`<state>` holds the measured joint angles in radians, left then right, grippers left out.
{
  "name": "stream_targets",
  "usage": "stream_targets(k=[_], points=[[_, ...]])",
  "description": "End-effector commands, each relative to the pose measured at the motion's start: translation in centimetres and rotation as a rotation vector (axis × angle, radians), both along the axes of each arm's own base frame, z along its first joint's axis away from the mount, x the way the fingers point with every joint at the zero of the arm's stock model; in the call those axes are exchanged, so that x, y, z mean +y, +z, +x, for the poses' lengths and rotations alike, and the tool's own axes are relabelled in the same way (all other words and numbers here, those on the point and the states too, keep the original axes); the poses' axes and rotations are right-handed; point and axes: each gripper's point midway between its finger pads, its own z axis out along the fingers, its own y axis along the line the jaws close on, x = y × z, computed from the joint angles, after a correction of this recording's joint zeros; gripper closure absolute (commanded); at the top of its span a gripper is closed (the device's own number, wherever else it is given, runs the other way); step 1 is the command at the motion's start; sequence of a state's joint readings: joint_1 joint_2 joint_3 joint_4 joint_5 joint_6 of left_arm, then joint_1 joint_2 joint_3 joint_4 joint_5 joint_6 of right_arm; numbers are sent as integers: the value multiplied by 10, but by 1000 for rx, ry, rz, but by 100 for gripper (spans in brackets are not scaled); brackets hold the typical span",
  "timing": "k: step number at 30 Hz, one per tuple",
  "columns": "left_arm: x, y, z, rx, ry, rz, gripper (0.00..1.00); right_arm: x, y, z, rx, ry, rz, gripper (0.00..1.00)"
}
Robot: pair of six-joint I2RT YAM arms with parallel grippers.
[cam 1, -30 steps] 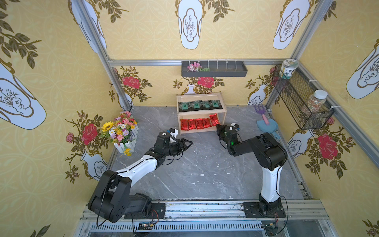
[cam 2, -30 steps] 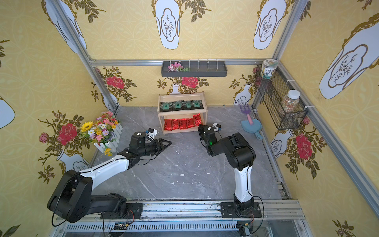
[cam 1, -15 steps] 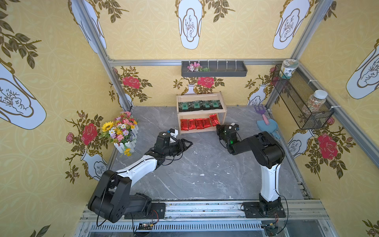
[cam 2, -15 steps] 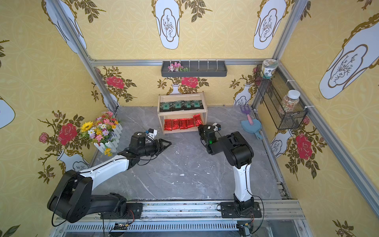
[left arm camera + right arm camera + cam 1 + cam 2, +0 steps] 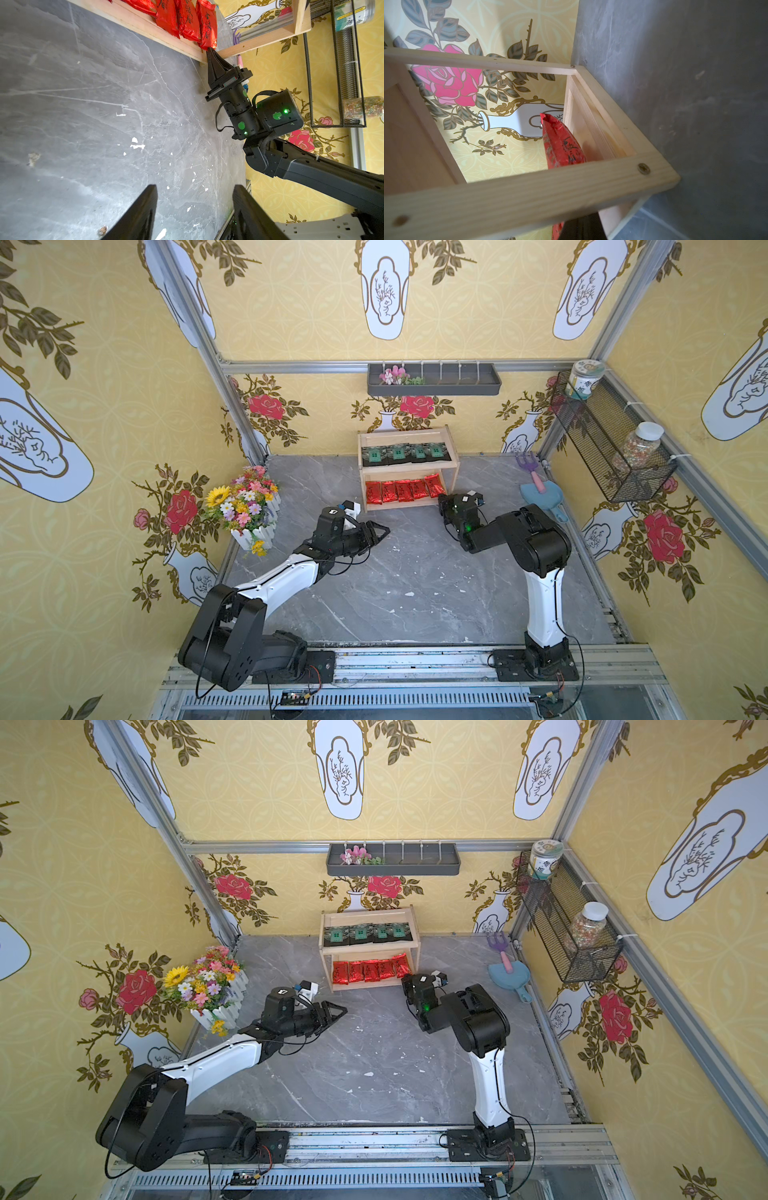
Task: Place the tea bags on the shelf by color
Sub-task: Place the tea bag on the shelf.
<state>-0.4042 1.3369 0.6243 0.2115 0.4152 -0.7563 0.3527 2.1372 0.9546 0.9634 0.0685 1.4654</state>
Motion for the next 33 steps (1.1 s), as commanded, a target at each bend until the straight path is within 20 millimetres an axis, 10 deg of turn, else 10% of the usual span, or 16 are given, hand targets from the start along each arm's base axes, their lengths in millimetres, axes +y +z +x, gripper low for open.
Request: stream_targets(k=[1, 19, 33], points=[[0, -1, 0, -6, -3, 9, 36, 2, 1, 2, -3, 7, 10, 95], [4, 1, 3, -15, 11, 13, 36, 10, 3, -7, 15, 74, -15, 71], [23, 32, 8, -129, 94, 75, 35, 27, 37, -106, 32, 368, -417, 53]])
